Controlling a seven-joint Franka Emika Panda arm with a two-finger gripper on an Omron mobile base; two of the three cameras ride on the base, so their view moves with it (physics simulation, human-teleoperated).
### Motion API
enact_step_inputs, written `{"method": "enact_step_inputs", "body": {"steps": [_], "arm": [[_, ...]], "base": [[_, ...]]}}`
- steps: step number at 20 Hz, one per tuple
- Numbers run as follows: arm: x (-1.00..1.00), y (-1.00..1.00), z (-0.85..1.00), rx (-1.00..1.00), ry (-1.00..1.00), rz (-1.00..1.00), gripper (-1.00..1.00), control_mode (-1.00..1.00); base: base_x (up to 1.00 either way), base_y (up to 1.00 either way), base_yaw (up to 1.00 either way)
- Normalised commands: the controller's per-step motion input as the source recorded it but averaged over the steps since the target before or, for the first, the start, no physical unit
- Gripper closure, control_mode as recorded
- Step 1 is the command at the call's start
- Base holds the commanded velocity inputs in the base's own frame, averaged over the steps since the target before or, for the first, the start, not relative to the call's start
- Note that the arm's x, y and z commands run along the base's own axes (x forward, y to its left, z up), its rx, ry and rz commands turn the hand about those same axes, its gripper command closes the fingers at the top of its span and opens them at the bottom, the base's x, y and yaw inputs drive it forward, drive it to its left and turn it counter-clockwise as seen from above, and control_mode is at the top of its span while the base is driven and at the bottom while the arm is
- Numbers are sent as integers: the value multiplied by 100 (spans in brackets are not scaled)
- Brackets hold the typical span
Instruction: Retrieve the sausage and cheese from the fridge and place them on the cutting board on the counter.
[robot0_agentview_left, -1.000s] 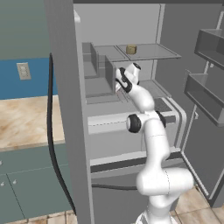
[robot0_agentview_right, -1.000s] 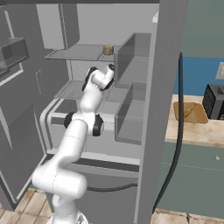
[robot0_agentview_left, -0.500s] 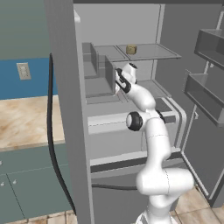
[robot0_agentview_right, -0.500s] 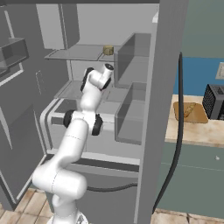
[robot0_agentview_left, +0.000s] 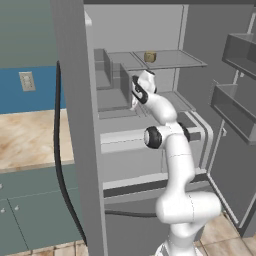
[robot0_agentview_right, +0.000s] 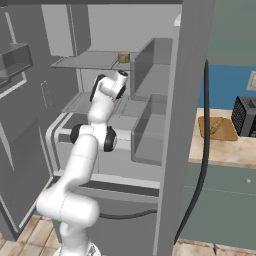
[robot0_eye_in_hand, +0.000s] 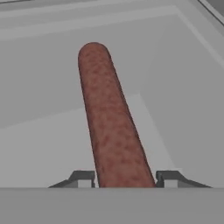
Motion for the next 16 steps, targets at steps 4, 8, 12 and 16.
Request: {"method": "enact_step_inputs", "body": {"steps": [4,8,12,16], "arm": [[-53,-13,-15,0,1,2,100,-100],[-62,-2,-4,0,0,0,100,-100],[-77,-1,0,0,-7,-4,100,-100],[-85,5,-3,0,-16,-17,100,-100]], "base": [[0,0,0],[0,0,0],[0,0,0],[0,0,0]]}}
